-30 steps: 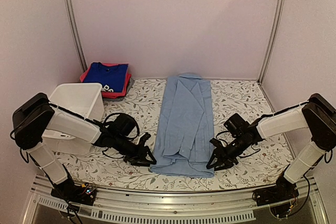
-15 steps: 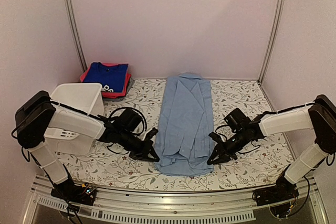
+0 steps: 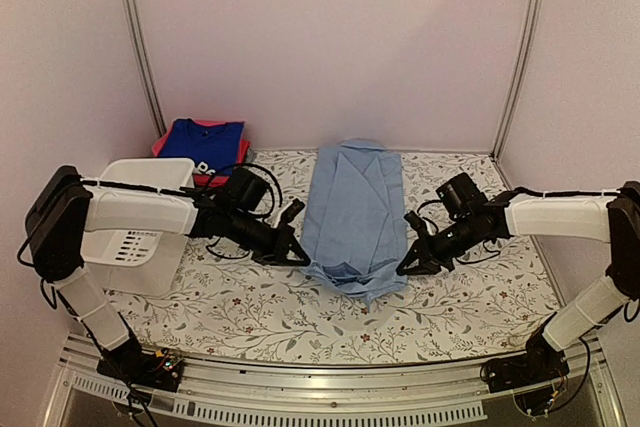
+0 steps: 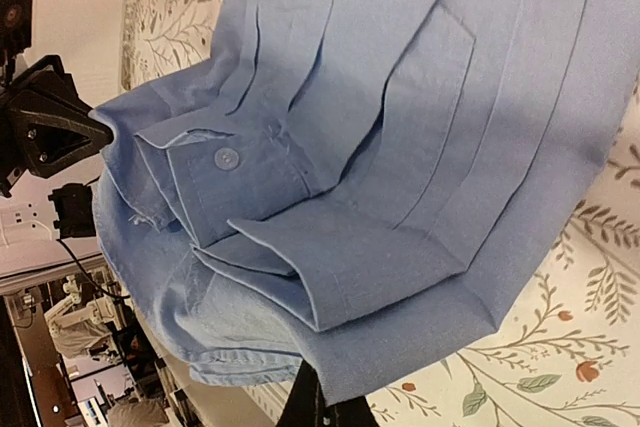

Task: Fold and stack the mixed laundry pile
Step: Fold the rectangle-folded shirt at the center of the board.

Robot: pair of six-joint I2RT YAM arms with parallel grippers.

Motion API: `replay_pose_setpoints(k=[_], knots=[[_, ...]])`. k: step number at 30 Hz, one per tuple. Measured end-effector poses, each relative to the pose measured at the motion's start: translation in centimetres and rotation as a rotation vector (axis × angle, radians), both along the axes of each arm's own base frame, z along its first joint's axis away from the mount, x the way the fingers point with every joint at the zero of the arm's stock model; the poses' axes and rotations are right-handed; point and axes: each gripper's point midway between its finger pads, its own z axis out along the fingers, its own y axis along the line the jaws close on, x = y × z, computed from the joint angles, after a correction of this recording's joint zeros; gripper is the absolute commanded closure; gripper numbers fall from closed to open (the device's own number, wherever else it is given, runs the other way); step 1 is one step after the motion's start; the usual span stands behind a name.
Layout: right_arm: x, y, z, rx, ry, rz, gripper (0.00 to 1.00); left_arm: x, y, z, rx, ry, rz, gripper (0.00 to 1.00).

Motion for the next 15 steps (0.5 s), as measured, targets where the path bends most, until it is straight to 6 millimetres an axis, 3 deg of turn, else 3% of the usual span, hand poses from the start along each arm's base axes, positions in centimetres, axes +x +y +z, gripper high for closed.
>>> replay_pose_setpoints(k=[7,15], knots=[[7.9,-0.6,3.5,0.028,-0.145,-0.074,1.00,7.8,-0.7,2.5,-0.036,-0.102,0.073,1.00],[18.4,-2.4,2.8,0.014,-0.211,-0.168,1.00,18.7,-0.6,1.8,-0.031,-0.165,0.179,1.00]])
